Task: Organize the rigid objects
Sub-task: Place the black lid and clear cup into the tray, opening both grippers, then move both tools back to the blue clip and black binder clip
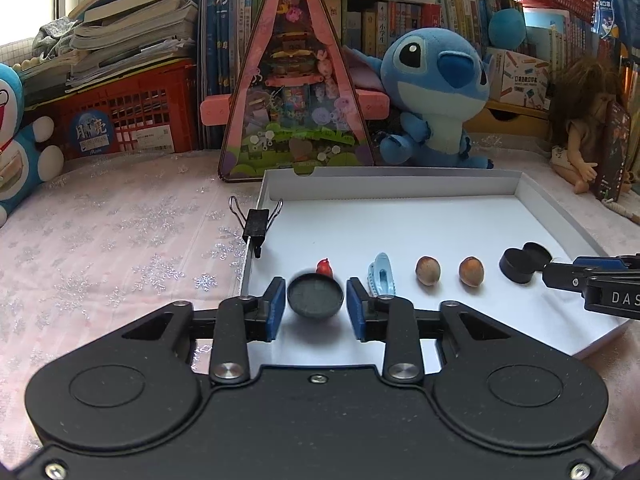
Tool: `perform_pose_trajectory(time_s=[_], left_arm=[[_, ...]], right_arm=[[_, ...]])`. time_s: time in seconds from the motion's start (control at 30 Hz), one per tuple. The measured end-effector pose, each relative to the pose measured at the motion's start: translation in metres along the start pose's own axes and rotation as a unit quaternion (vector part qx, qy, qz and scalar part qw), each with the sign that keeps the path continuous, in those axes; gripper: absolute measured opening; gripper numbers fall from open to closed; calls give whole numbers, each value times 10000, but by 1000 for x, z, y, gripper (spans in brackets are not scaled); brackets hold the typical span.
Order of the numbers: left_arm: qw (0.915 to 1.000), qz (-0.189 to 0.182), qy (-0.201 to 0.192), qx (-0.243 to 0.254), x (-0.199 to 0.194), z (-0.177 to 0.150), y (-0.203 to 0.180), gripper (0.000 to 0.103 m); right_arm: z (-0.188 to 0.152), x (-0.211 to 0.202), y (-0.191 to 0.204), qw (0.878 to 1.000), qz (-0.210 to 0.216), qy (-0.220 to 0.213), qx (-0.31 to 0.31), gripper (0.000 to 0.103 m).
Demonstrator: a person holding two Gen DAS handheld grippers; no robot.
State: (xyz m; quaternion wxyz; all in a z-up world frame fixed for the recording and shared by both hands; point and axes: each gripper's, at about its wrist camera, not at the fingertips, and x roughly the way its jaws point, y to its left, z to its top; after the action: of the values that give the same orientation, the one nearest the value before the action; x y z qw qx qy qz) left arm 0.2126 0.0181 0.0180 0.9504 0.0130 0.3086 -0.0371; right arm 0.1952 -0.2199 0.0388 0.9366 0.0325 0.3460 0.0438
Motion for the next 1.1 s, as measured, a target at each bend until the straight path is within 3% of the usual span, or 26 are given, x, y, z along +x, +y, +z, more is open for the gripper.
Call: perform_pose_trajectory(time_s=[0.37, 0.57, 1.1], left_arm=[[9989, -368, -252, 120, -42, -7, -2, 65], [9973, -617, -360, 165, -70, -18, -6, 73], [9947, -865, -420, 371, -111, -58, -17, 77]], right_arm=[[-10, -37, 2, 9990, 143, -337, -249, 75], [-22, -62, 11, 9971, 316, -519, -464, 82], [-63, -101, 36, 9910, 678, -703, -915, 89]])
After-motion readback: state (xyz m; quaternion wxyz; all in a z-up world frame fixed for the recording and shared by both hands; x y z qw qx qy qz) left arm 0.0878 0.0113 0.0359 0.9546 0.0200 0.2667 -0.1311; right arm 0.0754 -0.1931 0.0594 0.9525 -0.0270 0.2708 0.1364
